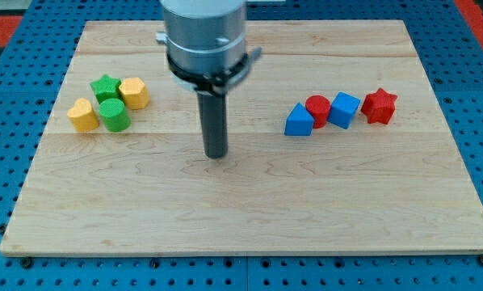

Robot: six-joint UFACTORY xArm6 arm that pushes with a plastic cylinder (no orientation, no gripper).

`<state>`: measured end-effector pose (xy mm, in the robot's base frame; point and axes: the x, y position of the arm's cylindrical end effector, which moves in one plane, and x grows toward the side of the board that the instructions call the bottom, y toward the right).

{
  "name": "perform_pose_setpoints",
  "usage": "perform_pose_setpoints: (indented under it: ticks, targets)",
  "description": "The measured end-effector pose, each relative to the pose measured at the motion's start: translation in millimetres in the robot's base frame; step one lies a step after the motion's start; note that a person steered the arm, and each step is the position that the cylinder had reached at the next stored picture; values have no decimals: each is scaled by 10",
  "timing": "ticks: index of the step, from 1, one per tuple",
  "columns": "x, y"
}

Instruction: Move the green star to the bottom side of the yellow hexagon

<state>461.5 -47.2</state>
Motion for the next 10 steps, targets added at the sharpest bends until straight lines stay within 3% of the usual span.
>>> perform_pose_setpoints:
  ticks: [2,3,4,6,10]
  targets:
    - [-1381,-63]
    - [-1496,-90]
    - [-1663,-548]
    - [-1556,-1671]
    - [-1093,-1773]
